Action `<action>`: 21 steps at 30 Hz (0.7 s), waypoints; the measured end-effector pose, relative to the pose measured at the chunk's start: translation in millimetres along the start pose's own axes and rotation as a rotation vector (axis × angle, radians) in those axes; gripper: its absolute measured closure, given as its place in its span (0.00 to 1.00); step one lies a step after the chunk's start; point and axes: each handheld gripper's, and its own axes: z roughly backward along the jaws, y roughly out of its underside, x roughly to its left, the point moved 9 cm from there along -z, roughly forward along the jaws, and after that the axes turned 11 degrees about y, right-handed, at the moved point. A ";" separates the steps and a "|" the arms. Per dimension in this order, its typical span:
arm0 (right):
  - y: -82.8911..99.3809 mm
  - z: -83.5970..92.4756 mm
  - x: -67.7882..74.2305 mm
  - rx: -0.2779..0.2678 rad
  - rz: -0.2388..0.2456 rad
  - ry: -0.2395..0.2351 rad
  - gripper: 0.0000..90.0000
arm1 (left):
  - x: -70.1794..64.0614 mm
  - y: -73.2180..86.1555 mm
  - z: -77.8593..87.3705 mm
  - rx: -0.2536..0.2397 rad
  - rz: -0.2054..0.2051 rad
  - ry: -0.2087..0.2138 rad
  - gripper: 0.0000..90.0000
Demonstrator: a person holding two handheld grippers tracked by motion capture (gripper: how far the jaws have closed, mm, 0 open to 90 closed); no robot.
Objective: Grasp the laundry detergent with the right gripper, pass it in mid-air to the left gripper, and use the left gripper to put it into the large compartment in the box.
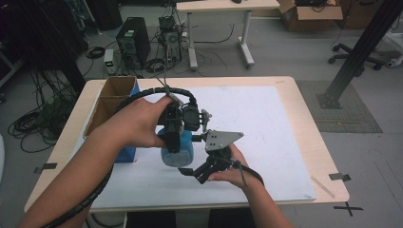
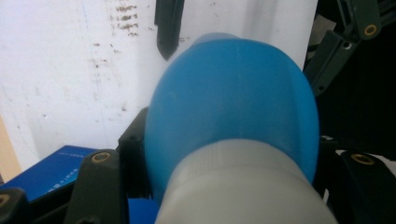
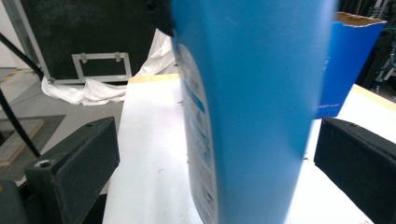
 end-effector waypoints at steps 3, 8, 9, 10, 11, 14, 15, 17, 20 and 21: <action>0.0 5.9 -8.1 -0.007 -0.017 0.015 0.00 | -0.7 4.8 1.8 -0.018 0.019 0.022 0.42; -1.7 21.2 -18.2 0.004 0.002 0.022 0.00 | 0.8 13.9 6.2 -0.031 0.100 0.044 0.42; -1.7 21.2 -18.2 0.004 0.002 0.022 0.00 | 0.8 13.9 6.2 -0.031 0.100 0.044 0.42; -4.1 27.5 -20.7 0.008 0.013 0.016 0.00 | 1.9 17.4 8.6 -0.032 0.130 0.049 0.42; -6.0 32.3 -23.1 0.012 0.022 0.017 0.00 | 2.6 19.3 9.9 -0.036 0.151 0.051 0.42; -9.5 44.3 -30.1 0.034 0.039 0.025 0.00 | 5.3 24.3 14.6 -0.056 0.231 0.070 0.42; -10.5 48.4 -32.4 0.041 0.040 0.028 0.00 | 5.3 24.3 14.6 -0.056 0.231 0.070 0.42; -11.1 52.4 -35.0 0.051 0.044 0.034 0.00 | 7.5 27.2 17.9 -0.074 0.281 0.082 0.42; -11.3 67.2 -43.4 0.096 0.065 0.046 0.00 | 12.1 31.7 24.6 -0.105 0.368 0.090 0.42; -11.1 70.7 -45.7 0.104 0.071 0.051 0.00 | 13.3 33.0 26.0 -0.109 0.383 0.088 0.42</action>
